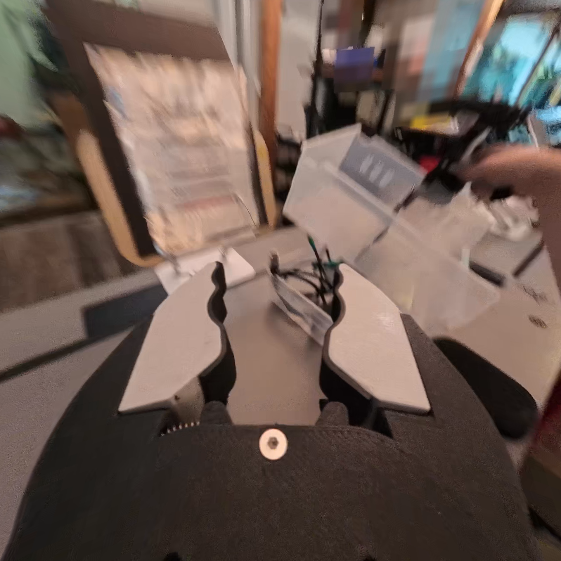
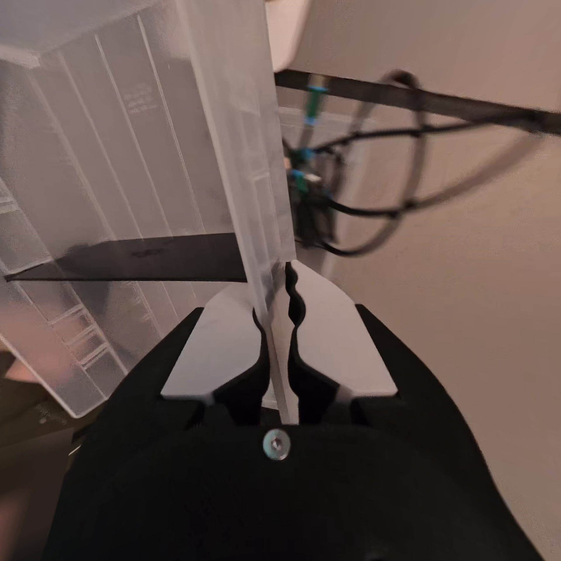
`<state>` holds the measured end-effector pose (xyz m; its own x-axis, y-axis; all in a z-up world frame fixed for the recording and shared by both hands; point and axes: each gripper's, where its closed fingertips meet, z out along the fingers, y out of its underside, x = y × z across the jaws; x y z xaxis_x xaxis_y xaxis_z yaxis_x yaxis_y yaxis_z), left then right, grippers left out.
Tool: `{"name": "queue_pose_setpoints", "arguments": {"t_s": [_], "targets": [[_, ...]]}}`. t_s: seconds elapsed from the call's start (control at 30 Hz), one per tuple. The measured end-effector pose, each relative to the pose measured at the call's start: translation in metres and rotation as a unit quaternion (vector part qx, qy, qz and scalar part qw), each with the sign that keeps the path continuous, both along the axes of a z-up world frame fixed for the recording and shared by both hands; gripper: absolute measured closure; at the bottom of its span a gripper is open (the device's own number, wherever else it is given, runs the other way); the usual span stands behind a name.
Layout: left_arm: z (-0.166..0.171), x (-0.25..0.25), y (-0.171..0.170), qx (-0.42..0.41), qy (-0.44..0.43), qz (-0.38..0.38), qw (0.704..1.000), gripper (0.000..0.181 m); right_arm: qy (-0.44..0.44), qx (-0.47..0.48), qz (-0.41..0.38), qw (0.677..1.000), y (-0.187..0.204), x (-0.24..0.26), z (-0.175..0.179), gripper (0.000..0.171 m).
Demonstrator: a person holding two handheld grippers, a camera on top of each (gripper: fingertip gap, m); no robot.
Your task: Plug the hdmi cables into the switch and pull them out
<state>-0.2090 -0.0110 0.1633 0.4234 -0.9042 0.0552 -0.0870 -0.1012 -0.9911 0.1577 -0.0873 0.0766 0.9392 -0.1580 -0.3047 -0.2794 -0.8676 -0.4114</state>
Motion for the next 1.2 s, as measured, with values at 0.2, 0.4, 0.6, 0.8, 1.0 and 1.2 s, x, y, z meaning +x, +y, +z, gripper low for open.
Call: {"name": "queue_pose_setpoints", "arguments": {"t_s": [0.2, 0.4, 0.6, 0.8, 1.0, 1.2], "targets": [[-0.142, 0.147, -0.019, -0.172, 0.143, -0.137, 0.965, 0.094, -0.029, -0.051, -0.173, 0.983, -0.133, 0.13, -0.056, 0.163], [-0.231, 0.201, -0.012, -0.269, 0.226, -0.14, 0.926, 0.088, 0.036, -0.001, -0.212, 0.977, -0.194, 0.156, -0.079, 0.163], [-0.258, 0.21, -0.034, -0.308, 0.266, -0.179, 0.896, 0.087, 0.042, 0.01, -0.221, 0.974, -0.22, 0.166, -0.089, 0.162], [-0.259, 0.196, -0.033, -0.327, 0.313, -0.206, 0.868, 0.134, 0.04, -0.025, -0.245, 0.968, -0.233, 0.18, -0.125, 0.162], [-0.255, 0.158, -0.001, -0.31, 0.357, -0.202, 0.858, 0.156, 0.065, -0.04, -0.237, 0.968, -0.223, 0.173, -0.156, 0.162], [-0.253, 0.098, 0.048, -0.324, 0.389, -0.144, 0.85, 0.167, 0.086, -0.03, -0.212, 0.973, -0.187, 0.158, -0.167, 0.162]]}}
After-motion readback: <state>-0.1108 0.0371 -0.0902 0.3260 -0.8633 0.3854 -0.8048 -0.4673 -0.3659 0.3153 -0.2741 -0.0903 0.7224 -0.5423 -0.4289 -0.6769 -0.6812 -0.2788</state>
